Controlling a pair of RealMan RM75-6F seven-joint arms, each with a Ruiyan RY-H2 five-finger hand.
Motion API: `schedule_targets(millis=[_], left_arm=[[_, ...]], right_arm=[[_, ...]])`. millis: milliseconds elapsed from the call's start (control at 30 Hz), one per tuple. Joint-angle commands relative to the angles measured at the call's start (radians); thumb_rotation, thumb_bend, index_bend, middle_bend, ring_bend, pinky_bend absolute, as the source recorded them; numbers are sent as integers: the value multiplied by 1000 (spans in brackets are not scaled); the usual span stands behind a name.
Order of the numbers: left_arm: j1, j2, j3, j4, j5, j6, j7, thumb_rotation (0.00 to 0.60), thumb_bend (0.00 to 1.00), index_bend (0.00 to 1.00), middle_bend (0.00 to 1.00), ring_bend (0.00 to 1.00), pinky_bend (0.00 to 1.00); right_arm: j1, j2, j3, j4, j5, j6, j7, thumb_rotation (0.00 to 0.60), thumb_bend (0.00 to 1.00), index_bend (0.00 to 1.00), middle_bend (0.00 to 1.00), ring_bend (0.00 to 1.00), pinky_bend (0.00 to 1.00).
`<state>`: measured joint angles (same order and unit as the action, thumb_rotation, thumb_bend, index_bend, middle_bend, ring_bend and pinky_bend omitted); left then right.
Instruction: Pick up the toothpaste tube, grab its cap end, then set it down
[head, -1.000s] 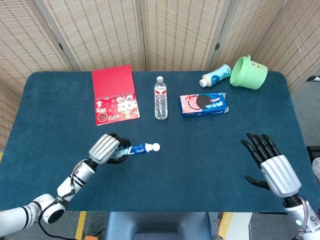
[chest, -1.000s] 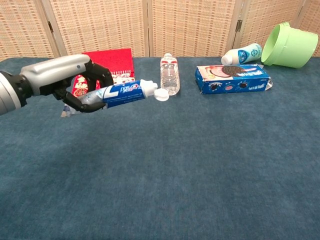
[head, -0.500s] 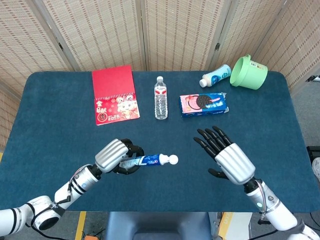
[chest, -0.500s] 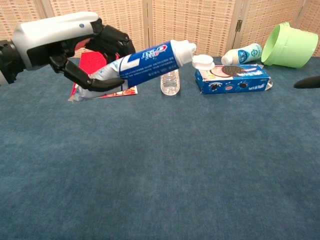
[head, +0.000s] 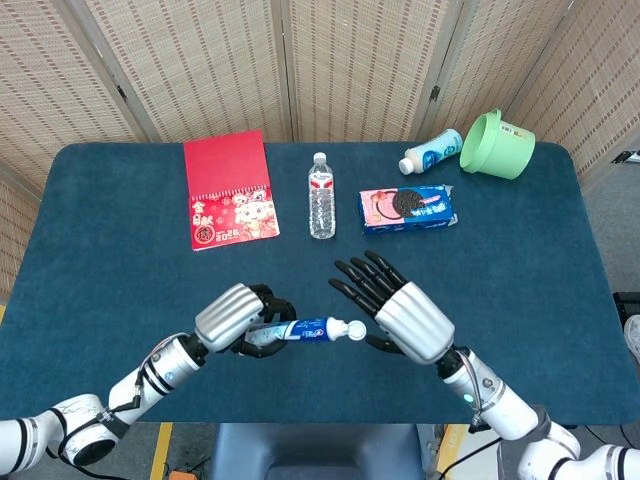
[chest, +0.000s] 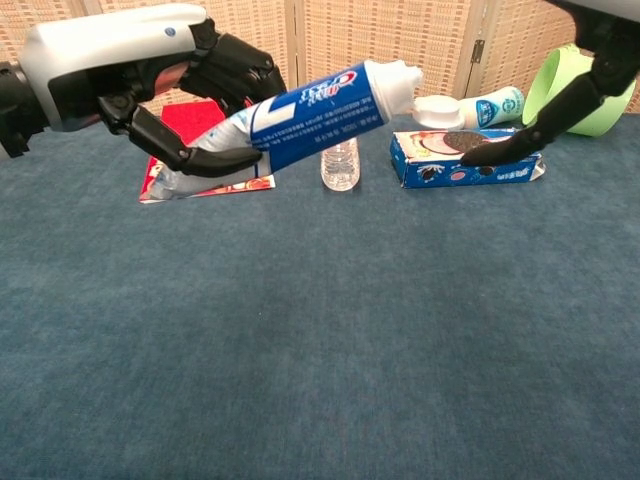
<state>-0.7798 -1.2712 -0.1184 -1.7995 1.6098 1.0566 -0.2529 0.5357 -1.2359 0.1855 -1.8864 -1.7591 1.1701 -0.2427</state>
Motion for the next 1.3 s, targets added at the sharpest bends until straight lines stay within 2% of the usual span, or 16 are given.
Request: schedule_targets(millis=[33, 700, 933, 1100, 1167, 1267, 1300], left_arm=[[-1, 3, 4, -7, 1, -3, 9, 600, 457, 735, 745, 649, 445], [-8, -35, 30, 15, -49, -59, 170, 600, 459, 739, 746, 650, 440], [30, -66, 30, 56, -54, 9, 102, 600, 459, 739, 747, 651, 441], [57, -94, 36, 110, -26, 69, 29, 600, 460, 739, 747, 651, 441], [59, -103, 36, 123, -15, 80, 11, 600, 460, 738, 746, 650, 441], [59, -117, 33, 134, 3, 97, -5, 600, 460, 738, 746, 650, 441], [58, -124, 31, 138, 10, 105, -9, 600, 460, 739, 747, 650, 441]], right_arm=[[21, -17, 6, 1, 6, -17, -15, 600, 0, 0, 0, 0, 0], [72, -24, 10, -12, 63, -28, -36, 600, 0, 0, 0, 0, 0], [49, 9, -16, -34, 49, 16, 32, 600, 0, 0, 0, 0, 0], [41, 43, -47, -55, 80, 2, 170, 600, 0, 0, 0, 0, 0], [50, 53, -52, -65, 88, -14, 231, 550, 0, 0, 0, 0, 0], [64, 56, -52, -60, 85, -25, 301, 409, 0, 0, 0, 0, 0], [69, 54, -51, -55, 83, -27, 312, 378, 0, 0, 0, 0, 0]])
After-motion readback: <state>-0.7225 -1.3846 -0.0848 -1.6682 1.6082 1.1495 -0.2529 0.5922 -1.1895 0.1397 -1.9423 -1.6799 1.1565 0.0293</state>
